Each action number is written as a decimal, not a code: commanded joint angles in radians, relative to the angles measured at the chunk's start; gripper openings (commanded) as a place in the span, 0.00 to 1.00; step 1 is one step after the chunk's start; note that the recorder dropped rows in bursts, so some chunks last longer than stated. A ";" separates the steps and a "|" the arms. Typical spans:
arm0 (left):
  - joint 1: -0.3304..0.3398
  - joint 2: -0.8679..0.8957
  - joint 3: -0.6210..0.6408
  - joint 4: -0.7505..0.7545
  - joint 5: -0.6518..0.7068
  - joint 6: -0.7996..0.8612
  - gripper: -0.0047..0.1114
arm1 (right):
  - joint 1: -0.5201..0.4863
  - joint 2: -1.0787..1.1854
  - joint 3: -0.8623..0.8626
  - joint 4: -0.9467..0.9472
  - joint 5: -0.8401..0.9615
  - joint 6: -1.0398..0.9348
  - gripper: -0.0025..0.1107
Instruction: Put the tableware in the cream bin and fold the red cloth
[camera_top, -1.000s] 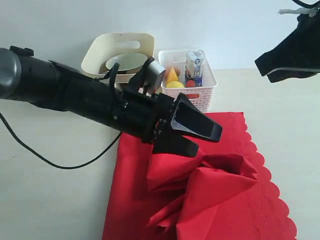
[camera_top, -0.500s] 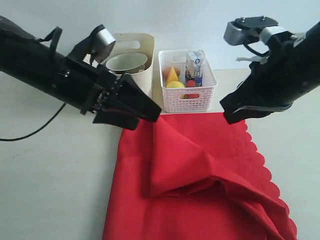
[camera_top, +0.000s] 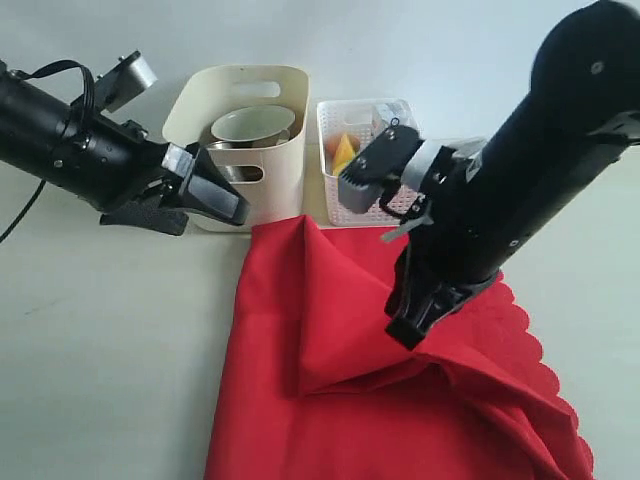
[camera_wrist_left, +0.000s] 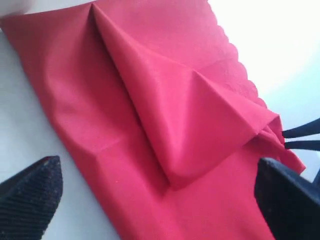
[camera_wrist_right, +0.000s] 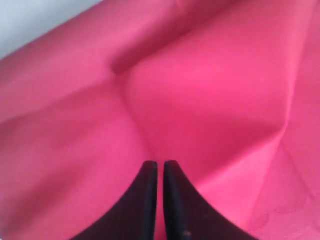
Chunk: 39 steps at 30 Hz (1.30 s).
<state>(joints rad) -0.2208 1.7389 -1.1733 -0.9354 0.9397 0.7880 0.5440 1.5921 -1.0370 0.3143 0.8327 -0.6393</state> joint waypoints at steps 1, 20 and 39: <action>0.002 -0.010 0.002 0.006 -0.027 -0.015 0.91 | 0.071 0.048 0.005 -0.157 -0.071 0.109 0.28; 0.002 -0.010 0.002 0.011 -0.040 -0.015 0.91 | 0.188 0.262 0.005 -0.797 -0.169 0.759 0.40; 0.000 -0.010 0.011 0.008 -0.031 -0.015 0.91 | -0.236 0.258 0.004 -0.700 -0.399 1.124 0.10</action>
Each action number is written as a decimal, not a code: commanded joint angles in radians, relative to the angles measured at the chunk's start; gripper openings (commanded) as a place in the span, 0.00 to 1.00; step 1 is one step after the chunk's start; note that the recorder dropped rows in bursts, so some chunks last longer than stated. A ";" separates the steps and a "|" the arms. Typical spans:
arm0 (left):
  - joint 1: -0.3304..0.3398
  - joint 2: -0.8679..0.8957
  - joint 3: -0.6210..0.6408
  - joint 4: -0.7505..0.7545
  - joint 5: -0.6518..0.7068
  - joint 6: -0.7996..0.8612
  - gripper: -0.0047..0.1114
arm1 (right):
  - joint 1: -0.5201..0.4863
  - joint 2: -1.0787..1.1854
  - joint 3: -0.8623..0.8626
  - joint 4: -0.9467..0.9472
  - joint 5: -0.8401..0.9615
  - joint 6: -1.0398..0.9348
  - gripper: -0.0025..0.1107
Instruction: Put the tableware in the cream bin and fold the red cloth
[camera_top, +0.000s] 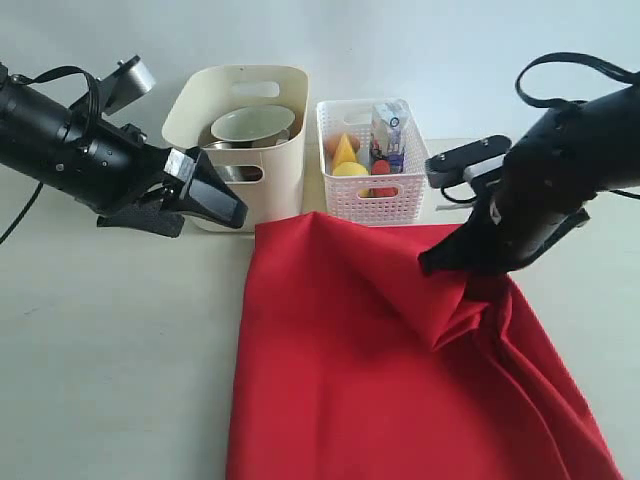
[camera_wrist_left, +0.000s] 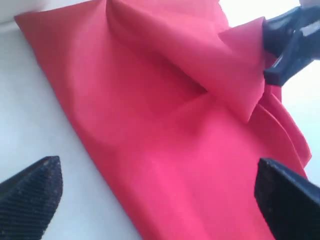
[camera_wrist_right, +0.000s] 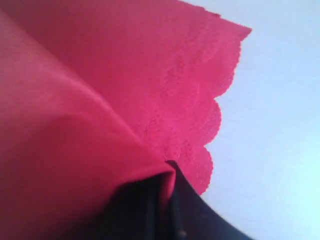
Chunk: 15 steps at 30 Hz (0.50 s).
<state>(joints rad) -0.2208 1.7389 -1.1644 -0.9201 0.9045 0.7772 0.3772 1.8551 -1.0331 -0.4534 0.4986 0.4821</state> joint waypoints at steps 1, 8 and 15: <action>0.000 -0.010 0.002 -0.007 0.004 -0.004 0.91 | -0.087 -0.005 0.000 0.090 -0.081 0.002 0.15; -0.002 -0.010 0.002 -0.007 0.008 -0.004 0.91 | -0.147 -0.020 0.000 0.189 -0.091 -0.065 0.55; -0.002 -0.010 0.002 -0.012 0.013 -0.004 0.91 | -0.157 -0.166 0.000 0.191 -0.043 -0.097 0.62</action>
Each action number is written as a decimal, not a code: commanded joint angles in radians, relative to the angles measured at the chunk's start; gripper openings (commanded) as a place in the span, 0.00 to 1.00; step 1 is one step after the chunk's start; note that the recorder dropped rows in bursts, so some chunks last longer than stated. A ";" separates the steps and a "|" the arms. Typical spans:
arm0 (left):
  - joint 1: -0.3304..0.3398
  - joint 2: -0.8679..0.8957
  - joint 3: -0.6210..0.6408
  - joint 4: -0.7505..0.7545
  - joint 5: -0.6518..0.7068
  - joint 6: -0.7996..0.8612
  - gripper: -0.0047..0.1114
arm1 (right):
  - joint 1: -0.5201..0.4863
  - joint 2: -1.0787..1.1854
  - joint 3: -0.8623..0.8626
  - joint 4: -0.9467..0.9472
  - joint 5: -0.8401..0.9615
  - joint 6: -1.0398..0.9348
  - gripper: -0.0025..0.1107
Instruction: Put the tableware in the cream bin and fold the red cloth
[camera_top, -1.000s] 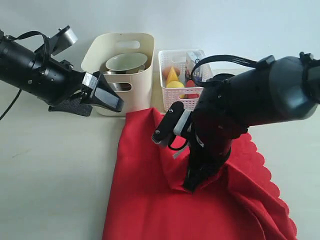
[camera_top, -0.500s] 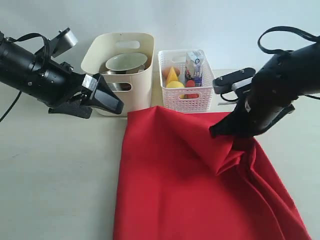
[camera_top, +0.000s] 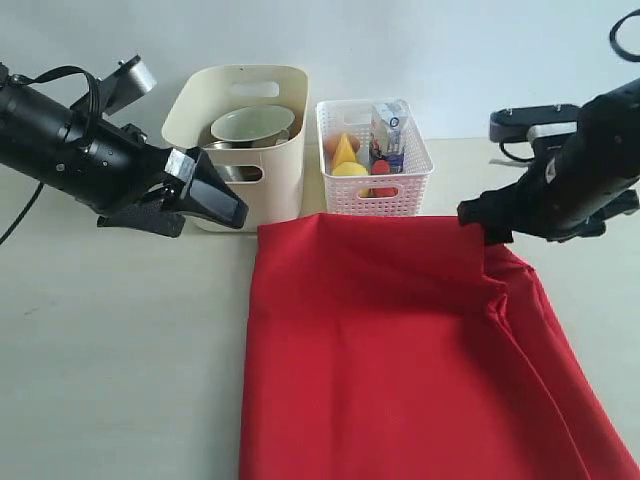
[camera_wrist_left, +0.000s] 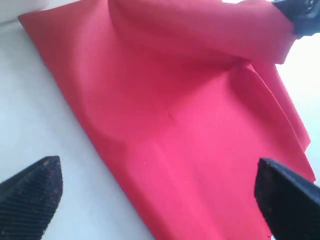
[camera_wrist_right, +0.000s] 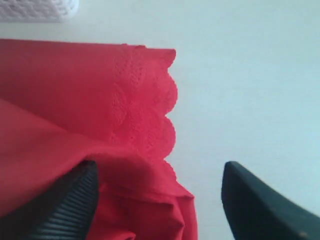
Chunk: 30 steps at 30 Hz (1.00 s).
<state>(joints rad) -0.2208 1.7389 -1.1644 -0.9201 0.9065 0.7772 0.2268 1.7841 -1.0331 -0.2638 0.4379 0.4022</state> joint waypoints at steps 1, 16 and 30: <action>-0.002 -0.010 0.002 -0.014 0.011 -0.004 0.91 | -0.006 -0.123 0.000 0.001 0.023 -0.025 0.62; -0.108 -0.010 0.002 0.002 0.034 0.009 0.91 | -0.006 -0.222 0.000 0.674 0.317 -0.736 0.59; -0.173 -0.010 0.062 0.036 -0.013 0.029 0.91 | -0.008 -0.038 0.000 0.620 0.025 -0.704 0.05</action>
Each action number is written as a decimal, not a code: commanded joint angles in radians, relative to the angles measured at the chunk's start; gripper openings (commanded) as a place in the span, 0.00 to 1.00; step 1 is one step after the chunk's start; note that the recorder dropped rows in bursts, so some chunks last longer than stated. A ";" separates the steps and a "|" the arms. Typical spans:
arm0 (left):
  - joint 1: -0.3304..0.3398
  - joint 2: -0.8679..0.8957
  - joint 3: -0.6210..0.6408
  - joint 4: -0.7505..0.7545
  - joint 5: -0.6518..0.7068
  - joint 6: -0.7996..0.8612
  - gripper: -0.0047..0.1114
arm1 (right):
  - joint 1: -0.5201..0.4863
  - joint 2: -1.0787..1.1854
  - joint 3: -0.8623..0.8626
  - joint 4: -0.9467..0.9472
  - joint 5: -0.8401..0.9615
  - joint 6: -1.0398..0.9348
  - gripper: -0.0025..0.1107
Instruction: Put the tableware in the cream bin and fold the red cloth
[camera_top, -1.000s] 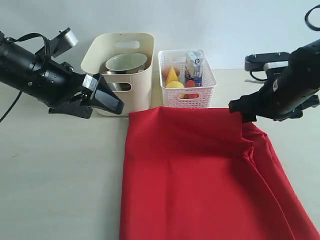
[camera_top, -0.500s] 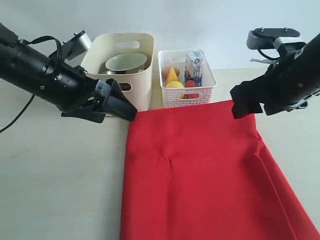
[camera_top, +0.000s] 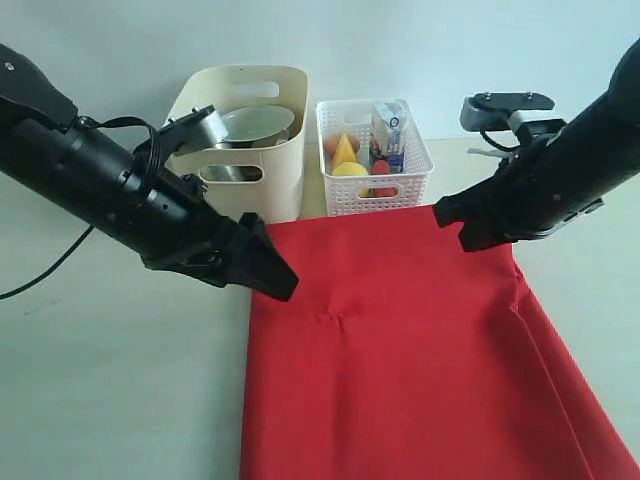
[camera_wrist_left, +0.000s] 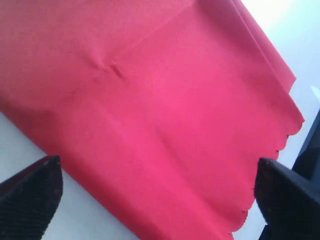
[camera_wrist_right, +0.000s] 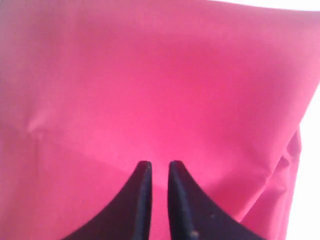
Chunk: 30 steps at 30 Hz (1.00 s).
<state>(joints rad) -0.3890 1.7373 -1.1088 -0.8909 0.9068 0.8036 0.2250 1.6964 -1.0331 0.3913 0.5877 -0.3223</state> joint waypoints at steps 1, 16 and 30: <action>-0.005 -0.008 0.006 0.009 -0.018 0.003 0.91 | -0.012 0.067 0.000 -0.035 -0.158 0.021 0.03; -0.005 0.008 0.030 0.018 -0.199 0.003 0.91 | -0.098 0.307 -0.045 -0.030 -0.327 0.062 0.02; -0.005 0.061 0.036 0.013 -0.190 -0.017 0.91 | -0.098 0.163 -0.083 -0.029 -0.163 0.065 0.02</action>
<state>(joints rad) -0.3890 1.7966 -1.0744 -0.8694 0.7160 0.7994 0.1308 1.9312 -1.1090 0.3685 0.3856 -0.2568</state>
